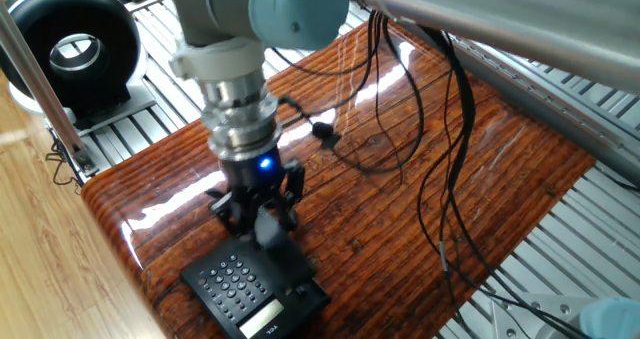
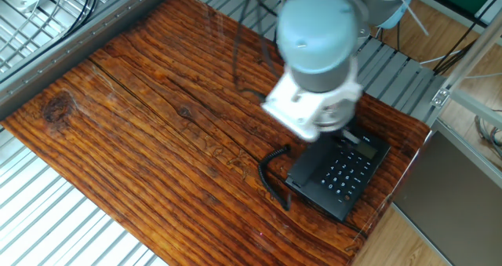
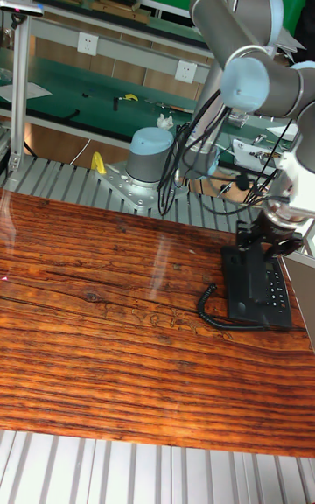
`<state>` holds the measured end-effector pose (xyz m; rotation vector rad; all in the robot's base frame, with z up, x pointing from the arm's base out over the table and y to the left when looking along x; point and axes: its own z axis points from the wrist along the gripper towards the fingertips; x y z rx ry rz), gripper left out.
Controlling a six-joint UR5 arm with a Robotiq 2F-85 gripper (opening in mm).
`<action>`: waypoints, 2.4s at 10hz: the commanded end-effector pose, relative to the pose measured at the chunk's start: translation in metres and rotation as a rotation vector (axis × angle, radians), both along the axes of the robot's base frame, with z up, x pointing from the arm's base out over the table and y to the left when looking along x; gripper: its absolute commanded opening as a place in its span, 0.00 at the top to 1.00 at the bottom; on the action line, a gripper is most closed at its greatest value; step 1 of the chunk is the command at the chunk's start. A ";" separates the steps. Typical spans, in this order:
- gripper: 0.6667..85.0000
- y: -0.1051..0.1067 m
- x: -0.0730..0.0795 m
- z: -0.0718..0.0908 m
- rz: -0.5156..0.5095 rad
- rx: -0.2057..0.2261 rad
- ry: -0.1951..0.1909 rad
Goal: Place the handset of the telephone on the corresponding phone cradle
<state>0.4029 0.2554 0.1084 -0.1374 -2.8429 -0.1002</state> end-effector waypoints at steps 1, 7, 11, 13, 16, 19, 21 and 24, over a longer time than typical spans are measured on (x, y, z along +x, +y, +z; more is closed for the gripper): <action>0.85 0.025 -0.006 0.006 -0.021 0.009 -0.017; 0.79 0.014 0.018 -0.003 0.082 0.006 -0.087; 0.79 0.011 0.006 0.000 0.066 -0.011 -0.038; 0.79 0.008 -0.021 -0.008 0.051 -0.064 -0.008; 0.79 0.006 -0.041 -0.029 0.053 -0.082 -0.012; 0.78 -0.010 -0.041 -0.021 0.074 -0.093 0.021; 0.76 -0.011 -0.035 -0.028 0.066 -0.109 0.028; 0.76 -0.005 -0.028 -0.038 0.048 -0.093 0.039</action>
